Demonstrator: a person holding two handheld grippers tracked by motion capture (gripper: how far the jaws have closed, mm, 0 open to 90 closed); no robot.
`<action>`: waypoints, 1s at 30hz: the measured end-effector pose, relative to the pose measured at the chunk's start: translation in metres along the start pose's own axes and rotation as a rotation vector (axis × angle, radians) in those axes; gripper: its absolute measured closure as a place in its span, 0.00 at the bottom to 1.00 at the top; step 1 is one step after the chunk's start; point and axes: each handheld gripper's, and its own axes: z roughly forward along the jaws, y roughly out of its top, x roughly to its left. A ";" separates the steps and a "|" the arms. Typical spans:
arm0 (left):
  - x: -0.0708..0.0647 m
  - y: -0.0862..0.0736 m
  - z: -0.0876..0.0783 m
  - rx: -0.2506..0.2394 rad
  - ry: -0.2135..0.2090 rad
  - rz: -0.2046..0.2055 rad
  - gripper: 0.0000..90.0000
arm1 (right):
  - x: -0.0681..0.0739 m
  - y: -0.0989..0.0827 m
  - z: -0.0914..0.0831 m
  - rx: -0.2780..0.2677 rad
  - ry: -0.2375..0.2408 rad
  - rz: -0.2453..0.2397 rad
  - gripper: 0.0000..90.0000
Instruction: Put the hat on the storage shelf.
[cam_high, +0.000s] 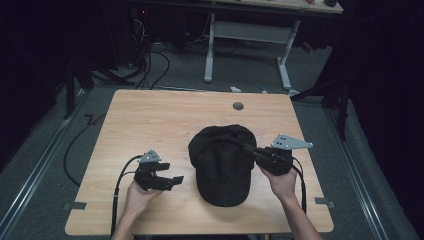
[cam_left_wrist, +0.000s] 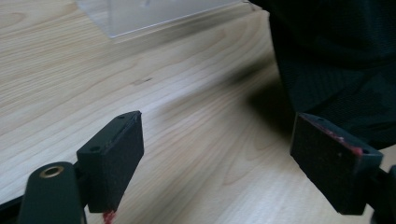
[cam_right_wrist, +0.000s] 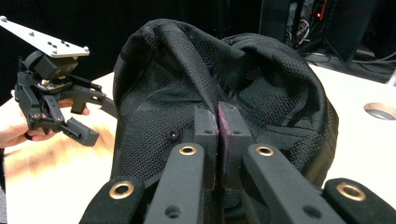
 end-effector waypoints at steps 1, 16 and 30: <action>-0.006 0.001 0.001 0.011 -0.020 0.004 0.20 | 0.000 0.001 0.000 -0.002 0.004 -0.002 0.98; -0.032 0.013 0.015 0.035 -0.132 -0.010 0.21 | 0.004 0.005 0.005 -0.020 0.048 -0.026 0.98; -0.049 0.015 0.022 0.086 -0.229 0.010 0.29 | 0.005 0.006 0.003 -0.071 0.089 -0.059 0.98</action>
